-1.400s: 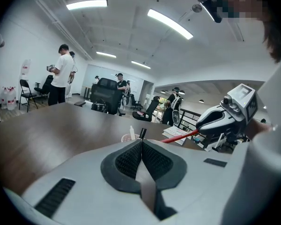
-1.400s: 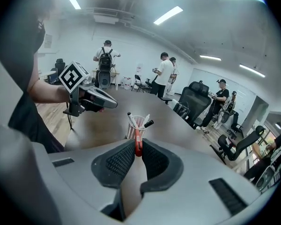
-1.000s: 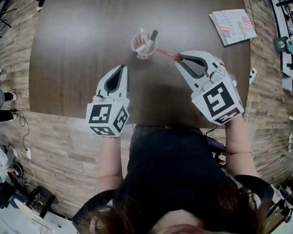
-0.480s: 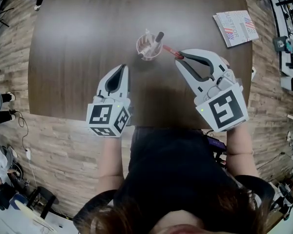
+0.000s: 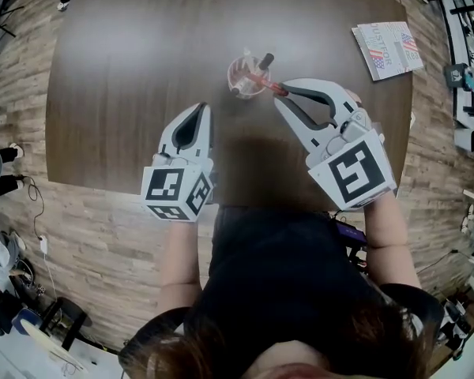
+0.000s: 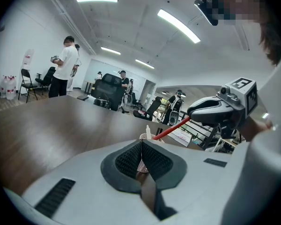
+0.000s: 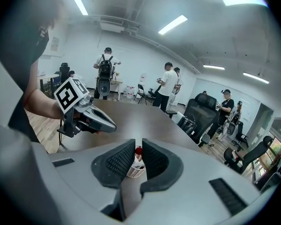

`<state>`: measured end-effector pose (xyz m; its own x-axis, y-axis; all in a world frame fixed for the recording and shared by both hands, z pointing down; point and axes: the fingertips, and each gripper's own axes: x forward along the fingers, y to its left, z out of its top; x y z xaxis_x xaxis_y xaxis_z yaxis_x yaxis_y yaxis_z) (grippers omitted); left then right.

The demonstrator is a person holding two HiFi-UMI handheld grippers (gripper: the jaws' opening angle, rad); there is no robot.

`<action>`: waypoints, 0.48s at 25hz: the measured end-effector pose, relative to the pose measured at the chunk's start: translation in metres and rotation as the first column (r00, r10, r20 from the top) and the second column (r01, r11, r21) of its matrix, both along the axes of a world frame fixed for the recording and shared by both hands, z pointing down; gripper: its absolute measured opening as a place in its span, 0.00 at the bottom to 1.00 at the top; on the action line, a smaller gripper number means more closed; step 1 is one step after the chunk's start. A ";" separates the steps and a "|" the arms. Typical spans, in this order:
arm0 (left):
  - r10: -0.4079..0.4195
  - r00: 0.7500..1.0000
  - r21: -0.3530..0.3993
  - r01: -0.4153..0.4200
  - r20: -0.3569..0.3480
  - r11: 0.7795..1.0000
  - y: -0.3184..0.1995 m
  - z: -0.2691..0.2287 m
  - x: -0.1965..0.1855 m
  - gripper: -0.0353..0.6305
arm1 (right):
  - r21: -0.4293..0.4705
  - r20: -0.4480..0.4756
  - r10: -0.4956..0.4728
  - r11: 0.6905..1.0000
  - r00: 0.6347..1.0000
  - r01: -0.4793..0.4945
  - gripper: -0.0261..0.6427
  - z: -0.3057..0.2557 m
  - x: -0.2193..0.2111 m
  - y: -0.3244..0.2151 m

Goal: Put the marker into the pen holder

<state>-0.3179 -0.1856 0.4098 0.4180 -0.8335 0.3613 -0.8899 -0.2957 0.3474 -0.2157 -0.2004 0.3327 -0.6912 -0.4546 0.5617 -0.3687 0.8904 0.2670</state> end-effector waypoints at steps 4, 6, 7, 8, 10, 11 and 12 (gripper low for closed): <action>-0.014 1.000 -0.010 0.014 0.006 1.000 0.003 0.001 -0.005 0.09 | -0.026 0.014 -0.011 1.000 1.000 0.012 0.13 0.015 -0.012 -0.010; -0.020 1.000 -0.014 0.020 0.010 1.000 0.004 0.003 -0.006 0.09 | -0.042 0.014 -0.023 0.999 1.000 0.023 0.13 0.024 -0.017 -0.015; -0.022 1.000 -0.016 0.022 0.011 1.000 0.004 0.004 -0.006 0.09 | -0.053 0.008 -0.025 0.998 1.000 0.026 0.13 0.030 -0.018 -0.017; -0.023 1.000 -0.017 0.023 0.012 1.000 0.005 0.004 -0.006 0.09 | -0.064 0.001 -0.026 0.998 1.000 0.026 0.13 0.036 -0.020 -0.019; -0.026 1.000 -0.019 0.026 0.013 0.999 0.006 0.005 -0.006 0.09 | -0.082 -0.011 -0.022 0.996 1.000 0.022 0.13 0.047 -0.022 -0.022; -0.028 1.000 -0.019 0.028 0.014 0.999 0.006 0.005 -0.006 0.09 | -0.087 -0.014 -0.019 0.996 1.000 0.017 0.13 0.052 -0.023 -0.023; -0.030 0.999 -0.019 0.030 0.014 0.999 0.007 0.006 -0.006 0.09 | -0.088 -0.014 -0.014 0.996 1.000 0.012 0.13 0.055 -0.024 -0.024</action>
